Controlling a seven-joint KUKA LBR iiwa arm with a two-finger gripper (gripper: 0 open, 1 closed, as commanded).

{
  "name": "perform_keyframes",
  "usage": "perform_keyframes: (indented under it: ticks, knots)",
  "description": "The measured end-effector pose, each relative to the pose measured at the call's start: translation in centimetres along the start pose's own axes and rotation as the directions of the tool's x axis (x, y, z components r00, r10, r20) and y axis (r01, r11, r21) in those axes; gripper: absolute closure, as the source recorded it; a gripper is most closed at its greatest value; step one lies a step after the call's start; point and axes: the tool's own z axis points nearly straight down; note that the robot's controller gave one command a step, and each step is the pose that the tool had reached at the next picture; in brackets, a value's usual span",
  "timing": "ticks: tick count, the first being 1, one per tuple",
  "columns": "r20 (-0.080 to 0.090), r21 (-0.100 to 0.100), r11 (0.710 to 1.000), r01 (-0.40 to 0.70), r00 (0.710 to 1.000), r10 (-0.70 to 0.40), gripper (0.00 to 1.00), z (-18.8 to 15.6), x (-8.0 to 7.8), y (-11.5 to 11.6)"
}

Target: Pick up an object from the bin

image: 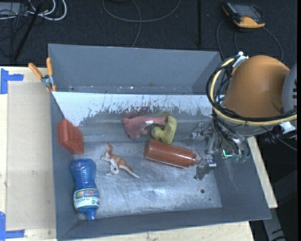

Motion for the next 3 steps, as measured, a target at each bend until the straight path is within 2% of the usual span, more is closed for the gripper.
perform_keyframes:
  ticks: [1, 2, 3]
  knots:
    - [0.007, 0.001, 1.000, 0.001, 1.000, -0.001, 0.00, -0.3, -0.1, 0.0]
    - [0.014, 0.001, 1.000, 0.006, 1.000, -0.006, 0.00, 5.7, -2.4, 0.1]
    - [0.003, -0.001, 0.999, -0.037, 0.999, 0.037, 0.00, 7.2, -5.2, 0.0]
